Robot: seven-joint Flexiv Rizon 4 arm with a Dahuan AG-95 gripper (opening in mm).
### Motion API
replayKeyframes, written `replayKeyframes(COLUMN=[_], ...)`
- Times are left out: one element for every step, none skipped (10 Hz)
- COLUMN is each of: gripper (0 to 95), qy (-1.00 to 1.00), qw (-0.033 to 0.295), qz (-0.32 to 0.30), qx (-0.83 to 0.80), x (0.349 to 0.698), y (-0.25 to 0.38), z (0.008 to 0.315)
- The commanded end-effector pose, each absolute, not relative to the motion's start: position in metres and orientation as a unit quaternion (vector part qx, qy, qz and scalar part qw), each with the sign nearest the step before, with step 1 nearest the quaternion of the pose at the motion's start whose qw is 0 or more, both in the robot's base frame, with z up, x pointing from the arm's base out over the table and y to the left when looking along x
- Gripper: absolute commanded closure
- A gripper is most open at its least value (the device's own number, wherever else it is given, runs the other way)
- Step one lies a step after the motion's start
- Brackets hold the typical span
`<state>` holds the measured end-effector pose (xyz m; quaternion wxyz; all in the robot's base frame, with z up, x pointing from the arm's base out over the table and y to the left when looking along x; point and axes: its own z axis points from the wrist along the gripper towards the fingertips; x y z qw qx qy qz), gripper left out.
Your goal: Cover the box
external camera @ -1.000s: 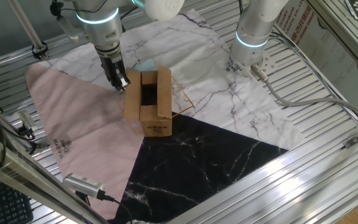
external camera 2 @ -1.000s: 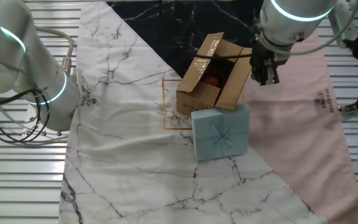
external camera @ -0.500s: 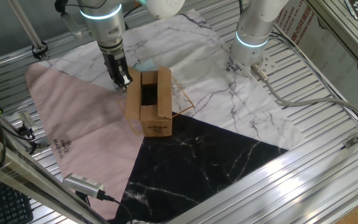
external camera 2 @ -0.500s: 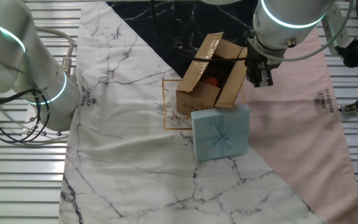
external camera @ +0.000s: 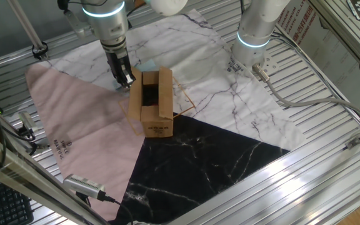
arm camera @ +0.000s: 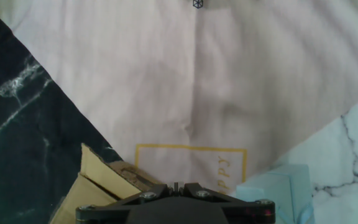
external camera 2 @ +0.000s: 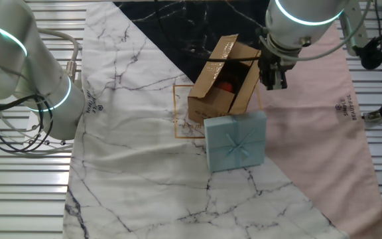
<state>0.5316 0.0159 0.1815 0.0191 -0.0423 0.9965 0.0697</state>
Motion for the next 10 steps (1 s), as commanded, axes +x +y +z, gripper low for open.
replayKeyframes(gripper=[95.0,95.0,95.0,95.0,95.0,95.0,95.0,95.0,95.0,95.0], qy=[0.997,0.997,0.997,0.997,0.998,0.998,0.998,0.998,0.999,0.999], qw=[0.019,0.018,0.018,0.017,0.017,0.016,0.015,0.014,0.011,0.009], qz=[0.070,0.068,0.065,0.062,0.054,0.050,0.049,0.048,0.046,0.044], qx=[-0.040,-0.037,-0.036,-0.034,-0.031,-0.031,-0.029,-0.027,-0.025,-0.022], x=[0.527,0.524,0.521,0.519,0.515,0.513,0.511,0.510,0.508,0.505], y=[0.016,0.016,0.017,0.018,0.022,0.024,0.025,0.027,0.029,0.032], z=[0.182,0.181,0.181,0.179,0.176,0.175,0.175,0.176,0.178,0.181])
